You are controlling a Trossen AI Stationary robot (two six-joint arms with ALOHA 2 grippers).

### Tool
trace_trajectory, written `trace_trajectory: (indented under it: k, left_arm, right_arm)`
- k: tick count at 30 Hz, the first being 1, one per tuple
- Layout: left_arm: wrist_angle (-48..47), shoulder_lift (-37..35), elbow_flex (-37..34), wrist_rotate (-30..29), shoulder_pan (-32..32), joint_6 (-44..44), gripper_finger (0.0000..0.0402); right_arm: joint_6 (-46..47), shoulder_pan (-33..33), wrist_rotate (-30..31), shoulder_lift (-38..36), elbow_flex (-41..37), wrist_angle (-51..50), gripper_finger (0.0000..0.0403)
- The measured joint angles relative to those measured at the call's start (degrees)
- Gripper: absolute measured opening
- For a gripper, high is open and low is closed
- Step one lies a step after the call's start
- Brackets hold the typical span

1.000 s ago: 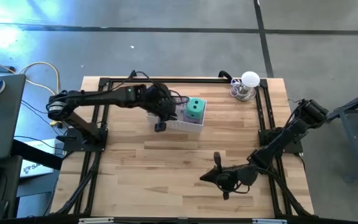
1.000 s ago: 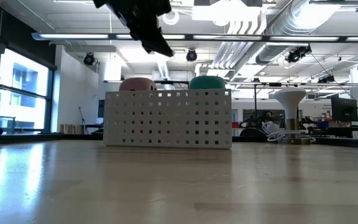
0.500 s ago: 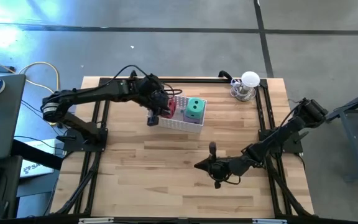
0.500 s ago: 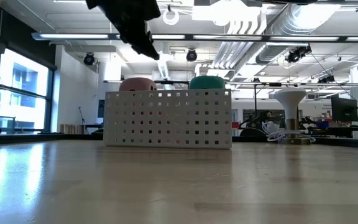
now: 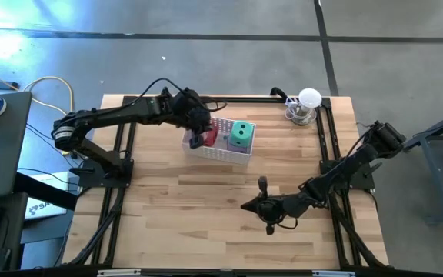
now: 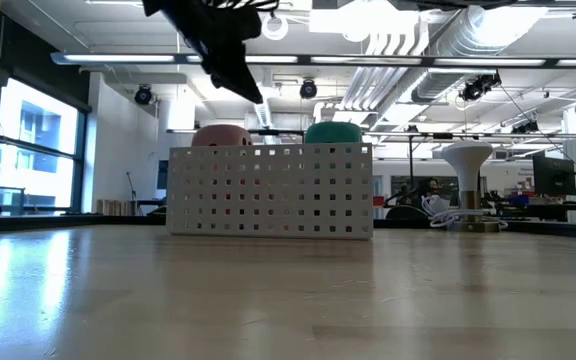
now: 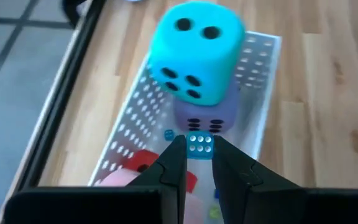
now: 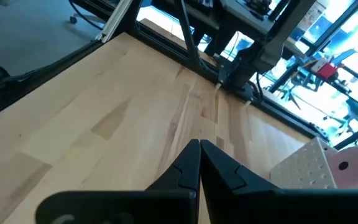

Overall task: Pick & Place Dice
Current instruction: Put the small light blue die into the white bin

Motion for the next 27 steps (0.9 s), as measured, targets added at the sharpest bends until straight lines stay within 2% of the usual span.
trace_trajectory:
  k: [5, 16, 27]
  left_arm:
    - [0.0, 0.0, 0.0, -3.2, 0.0, -6.6, 0.0050]
    - [2.1, 0.1, 0.0, -3.3, 0.0, -15.7, 0.0059]
    - [3.4, 3.6, 0.1, -4.7, -0.2, -16.2, 0.0073]
  right_arm:
    - [0.8, 0.0, 0.0, 0.0, 0.0, -0.8, 0.0002]
    - [6.5, 0.0, 0.0, 0.0, 0.0, -1.5, 0.0002]
    - [6.4, 1.9, 0.0, 0.0, 0.0, -1.6, 0.0002]
